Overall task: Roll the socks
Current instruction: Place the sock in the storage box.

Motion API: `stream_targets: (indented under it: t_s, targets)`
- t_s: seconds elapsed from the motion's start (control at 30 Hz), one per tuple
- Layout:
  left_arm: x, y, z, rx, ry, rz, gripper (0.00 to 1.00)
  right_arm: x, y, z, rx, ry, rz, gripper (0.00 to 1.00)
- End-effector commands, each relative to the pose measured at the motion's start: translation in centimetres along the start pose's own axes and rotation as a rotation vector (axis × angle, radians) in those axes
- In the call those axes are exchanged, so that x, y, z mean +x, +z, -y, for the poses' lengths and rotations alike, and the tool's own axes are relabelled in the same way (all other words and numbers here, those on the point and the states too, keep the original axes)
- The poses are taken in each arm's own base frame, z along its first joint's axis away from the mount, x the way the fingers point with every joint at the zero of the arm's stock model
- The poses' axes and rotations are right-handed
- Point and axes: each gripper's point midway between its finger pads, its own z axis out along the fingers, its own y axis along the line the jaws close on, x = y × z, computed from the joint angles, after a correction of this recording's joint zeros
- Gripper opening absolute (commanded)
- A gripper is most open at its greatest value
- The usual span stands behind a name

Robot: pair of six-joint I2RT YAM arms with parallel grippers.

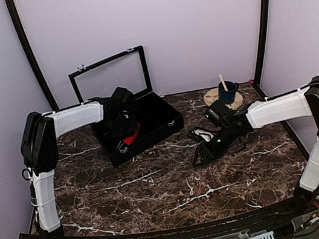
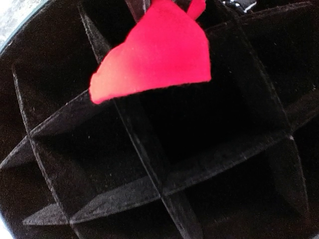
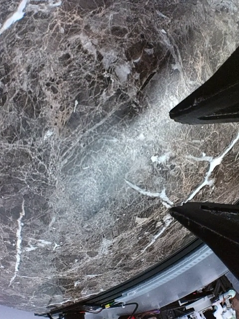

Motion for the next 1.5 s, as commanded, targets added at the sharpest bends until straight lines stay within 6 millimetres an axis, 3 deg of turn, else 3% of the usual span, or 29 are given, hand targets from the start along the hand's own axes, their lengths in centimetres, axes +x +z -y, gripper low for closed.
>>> stream_targets:
  t_s: [0.0,1.03,1.27,1.47]
  targets:
    - [5.0,1.7,-1.8,-0.058,0.013,-0.172,0.0,-1.2,0.0,-0.3,-0.018,-0.014,0.018,0.5]
    - [7.8,4.7,-1.4,-0.133,0.141,-0.346,0.0,-1.4,0.5,-0.2,-0.025,-0.033,0.016,0.5]
    - [7.3,3.3,-2.9,-0.238,0.193,-0.343,0.0,-1.5,0.6,-0.4,-0.032,-0.037,0.018,0.5]
    - [9.3,3.2,-1.6,-0.241,0.275,-0.361,0.0,-2.0,0.6,-0.6,-0.039,-0.045,0.022,0.5]
